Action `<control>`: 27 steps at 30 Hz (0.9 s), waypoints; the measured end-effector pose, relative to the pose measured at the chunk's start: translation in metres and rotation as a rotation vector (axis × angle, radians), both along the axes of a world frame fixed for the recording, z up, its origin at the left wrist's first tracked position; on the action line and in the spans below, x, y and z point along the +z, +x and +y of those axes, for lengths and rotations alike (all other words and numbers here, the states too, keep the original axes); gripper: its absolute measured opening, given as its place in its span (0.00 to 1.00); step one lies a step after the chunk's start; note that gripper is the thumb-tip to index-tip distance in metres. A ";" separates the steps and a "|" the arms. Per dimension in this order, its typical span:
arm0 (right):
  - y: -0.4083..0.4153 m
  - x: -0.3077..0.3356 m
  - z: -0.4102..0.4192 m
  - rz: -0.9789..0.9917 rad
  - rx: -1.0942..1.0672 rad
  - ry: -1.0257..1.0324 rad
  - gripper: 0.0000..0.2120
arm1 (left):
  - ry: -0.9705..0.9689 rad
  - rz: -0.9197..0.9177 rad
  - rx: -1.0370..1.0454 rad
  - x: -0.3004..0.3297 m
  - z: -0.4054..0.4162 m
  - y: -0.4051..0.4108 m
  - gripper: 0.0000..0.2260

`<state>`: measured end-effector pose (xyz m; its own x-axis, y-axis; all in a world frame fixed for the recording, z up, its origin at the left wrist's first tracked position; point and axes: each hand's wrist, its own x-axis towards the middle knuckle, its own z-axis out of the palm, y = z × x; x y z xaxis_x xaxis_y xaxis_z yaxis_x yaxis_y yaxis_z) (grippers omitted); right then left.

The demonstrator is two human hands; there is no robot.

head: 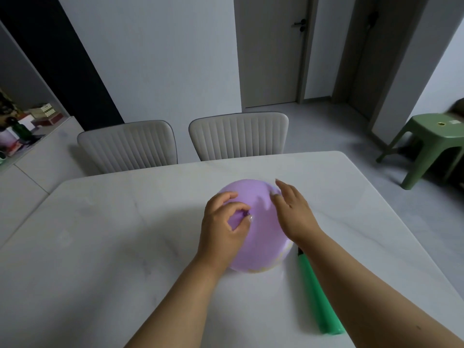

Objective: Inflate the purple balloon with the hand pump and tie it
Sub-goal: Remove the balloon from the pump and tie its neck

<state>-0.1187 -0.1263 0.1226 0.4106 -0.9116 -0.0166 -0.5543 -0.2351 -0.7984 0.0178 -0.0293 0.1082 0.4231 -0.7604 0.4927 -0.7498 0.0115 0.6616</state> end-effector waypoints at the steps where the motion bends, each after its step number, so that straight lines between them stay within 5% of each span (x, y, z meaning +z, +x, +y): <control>1: -0.001 -0.003 -0.001 0.014 -0.001 0.043 0.27 | 0.010 0.003 -0.014 -0.001 0.005 -0.003 0.07; 5: -0.002 -0.010 0.001 -0.026 0.013 0.141 0.28 | -0.032 0.103 0.032 -0.001 0.019 -0.013 0.14; 9: -0.002 -0.009 0.004 -0.194 -0.048 0.133 0.27 | -0.083 0.327 0.259 0.013 0.014 -0.014 0.08; 14: -0.001 -0.013 0.005 -0.316 -0.171 0.171 0.23 | 0.186 0.602 0.511 0.006 0.001 0.008 0.25; 17: 0.001 -0.022 0.002 -0.091 -0.172 0.184 0.25 | 0.381 0.748 0.454 -0.004 0.000 0.020 0.37; 20: 0.001 -0.030 0.002 -0.017 -0.124 0.188 0.24 | 0.441 0.646 0.415 -0.007 0.002 0.024 0.35; 23: 0.000 -0.031 0.003 -0.024 -0.163 0.195 0.34 | 0.511 0.473 0.417 -0.006 0.007 0.025 0.29; 27: -0.001 -0.034 0.002 -0.077 -0.203 0.215 0.21 | 0.523 0.356 0.427 -0.014 0.011 0.026 0.29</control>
